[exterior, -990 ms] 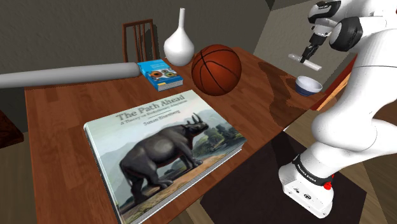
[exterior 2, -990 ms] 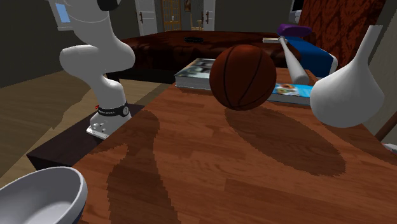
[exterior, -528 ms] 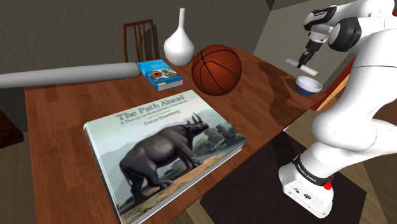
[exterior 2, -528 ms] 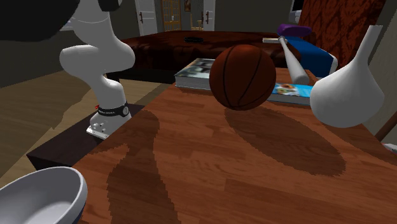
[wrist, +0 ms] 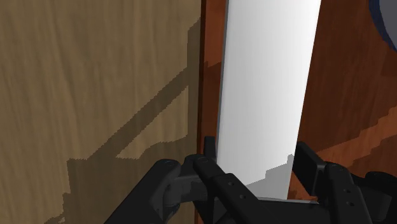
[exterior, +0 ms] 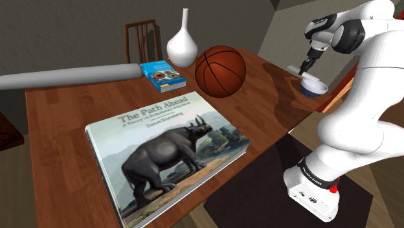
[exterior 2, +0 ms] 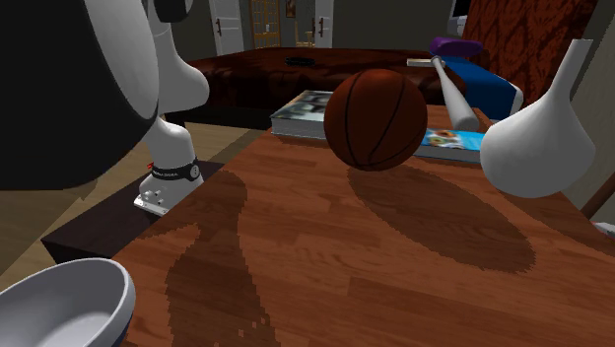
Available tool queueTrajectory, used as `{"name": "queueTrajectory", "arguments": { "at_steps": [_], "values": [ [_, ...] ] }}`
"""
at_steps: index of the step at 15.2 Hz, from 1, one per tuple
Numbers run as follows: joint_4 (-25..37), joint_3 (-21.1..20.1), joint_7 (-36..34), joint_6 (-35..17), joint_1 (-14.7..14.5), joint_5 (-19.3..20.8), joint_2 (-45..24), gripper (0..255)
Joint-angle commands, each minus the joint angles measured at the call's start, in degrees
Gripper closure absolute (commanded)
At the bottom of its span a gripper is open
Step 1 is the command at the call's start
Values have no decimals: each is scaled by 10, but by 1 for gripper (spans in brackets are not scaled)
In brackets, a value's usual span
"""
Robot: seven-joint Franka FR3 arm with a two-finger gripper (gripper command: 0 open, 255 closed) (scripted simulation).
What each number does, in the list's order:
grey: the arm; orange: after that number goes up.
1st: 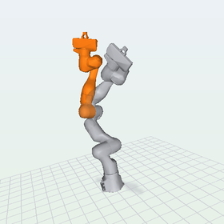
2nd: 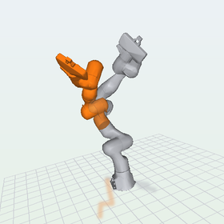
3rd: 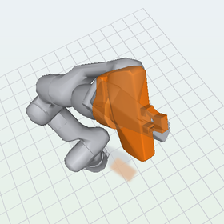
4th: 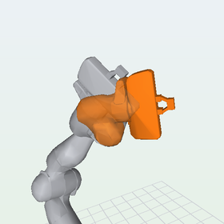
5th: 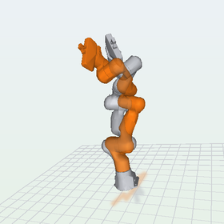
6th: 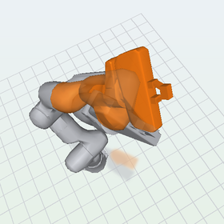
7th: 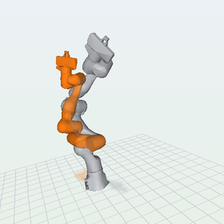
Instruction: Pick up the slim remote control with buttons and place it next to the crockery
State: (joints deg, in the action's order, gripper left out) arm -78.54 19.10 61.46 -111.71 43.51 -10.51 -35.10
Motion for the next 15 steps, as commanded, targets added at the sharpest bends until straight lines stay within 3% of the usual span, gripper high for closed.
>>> {"name": "queueTrajectory", "arguments": {
  "at_steps": [1,12,13,15],
  "values": [
    [-8,-1,1,-13,0,-2,-5,255],
    [-21,-3,3,-35,0,-5,-14,255],
    [-21,-3,3,-35,0,-5,-14,0],
    [-21,-3,3,-35,0,-5,-14,0]
  ]
}}
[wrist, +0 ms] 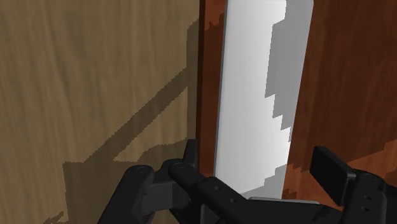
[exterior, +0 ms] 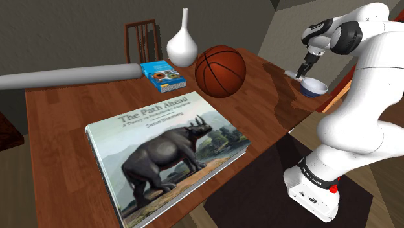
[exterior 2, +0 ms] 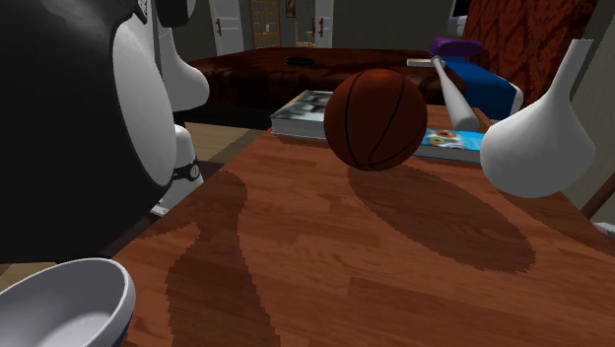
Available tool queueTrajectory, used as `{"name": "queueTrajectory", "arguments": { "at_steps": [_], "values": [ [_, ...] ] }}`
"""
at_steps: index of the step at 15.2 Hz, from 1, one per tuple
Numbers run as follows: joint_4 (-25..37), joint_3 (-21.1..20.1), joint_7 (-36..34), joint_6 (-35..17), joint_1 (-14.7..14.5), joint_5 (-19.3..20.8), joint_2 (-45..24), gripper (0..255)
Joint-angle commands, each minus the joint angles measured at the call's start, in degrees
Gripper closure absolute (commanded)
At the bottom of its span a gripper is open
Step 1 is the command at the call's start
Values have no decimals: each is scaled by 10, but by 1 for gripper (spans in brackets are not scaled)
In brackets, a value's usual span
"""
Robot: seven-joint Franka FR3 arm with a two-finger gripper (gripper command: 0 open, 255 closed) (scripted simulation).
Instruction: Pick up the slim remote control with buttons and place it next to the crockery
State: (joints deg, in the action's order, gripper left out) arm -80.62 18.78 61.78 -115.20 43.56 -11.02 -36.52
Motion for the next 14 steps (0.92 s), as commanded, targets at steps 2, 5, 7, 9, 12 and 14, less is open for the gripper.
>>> {"name": "queueTrajectory", "arguments": {
  "at_steps": [2,5,7,9,12,14],
  "values": [
    [0,0,0,0,0,0,0,0],
    [19,3,-3,31,0,5,12,0],
    [40,5,-6,60,0,8,21,0],
    [40,5,-6,60,0,8,21,0],
    [40,5,-6,60,0,8,21,0],
    [40,5,-6,60,0,8,21,0]
  ]
}}
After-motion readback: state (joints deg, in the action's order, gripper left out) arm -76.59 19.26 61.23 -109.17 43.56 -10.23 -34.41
